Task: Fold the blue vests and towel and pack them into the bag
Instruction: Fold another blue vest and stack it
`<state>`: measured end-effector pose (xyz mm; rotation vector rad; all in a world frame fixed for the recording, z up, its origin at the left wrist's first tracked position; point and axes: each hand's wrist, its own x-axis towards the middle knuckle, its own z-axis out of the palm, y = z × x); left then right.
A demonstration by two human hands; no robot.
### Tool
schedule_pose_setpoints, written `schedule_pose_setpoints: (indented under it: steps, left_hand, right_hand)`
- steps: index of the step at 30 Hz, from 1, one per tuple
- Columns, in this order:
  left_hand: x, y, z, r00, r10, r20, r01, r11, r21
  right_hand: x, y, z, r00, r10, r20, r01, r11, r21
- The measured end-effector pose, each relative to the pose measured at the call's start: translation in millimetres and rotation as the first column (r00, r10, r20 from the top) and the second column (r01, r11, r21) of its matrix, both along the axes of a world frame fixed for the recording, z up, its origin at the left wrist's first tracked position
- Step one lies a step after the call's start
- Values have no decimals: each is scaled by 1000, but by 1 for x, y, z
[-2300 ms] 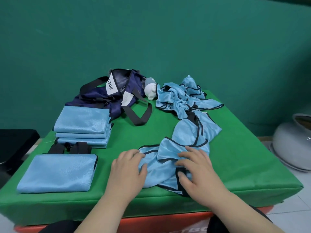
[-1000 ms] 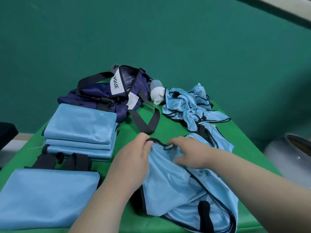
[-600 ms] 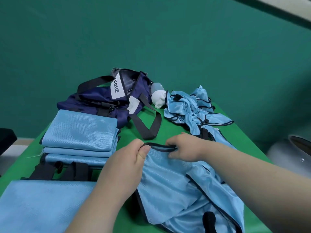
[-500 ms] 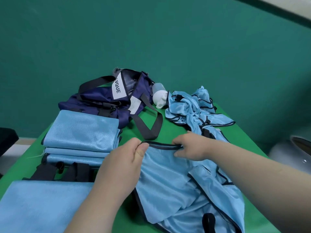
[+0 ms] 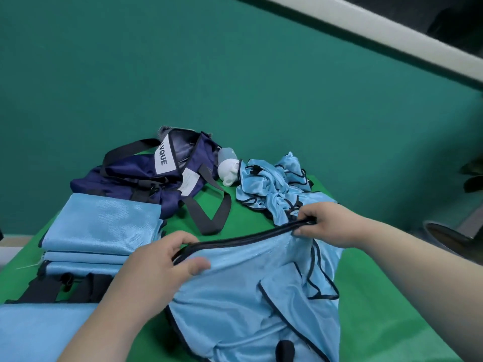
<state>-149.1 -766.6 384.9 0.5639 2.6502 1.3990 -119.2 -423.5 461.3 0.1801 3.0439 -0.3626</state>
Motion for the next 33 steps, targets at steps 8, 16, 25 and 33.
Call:
schedule_pose_setpoints:
  steps: [8, 16, 25, 33]
  left_hand:
    - [37, -7, 45, 991, -71, -114, 49, 982, -181]
    - [69, -30, 136, 955, 6, -298, -22, 998, -52]
    - [104, -61, 230, 923, 85, -376, -81, 996, 26]
    - [136, -74, 268, 901, 80, -426, -84, 996, 8]
  right_hand:
    - [60, 11, 56, 995, 92, -42, -92, 996, 2]
    - [120, 9, 117, 978, 81, -194, -90, 995, -39]
    - [187, -4, 170, 960, 157, -231, -177, 982, -69]
    - [231, -14, 180, 950, 125, -287, -170, 976, -135]
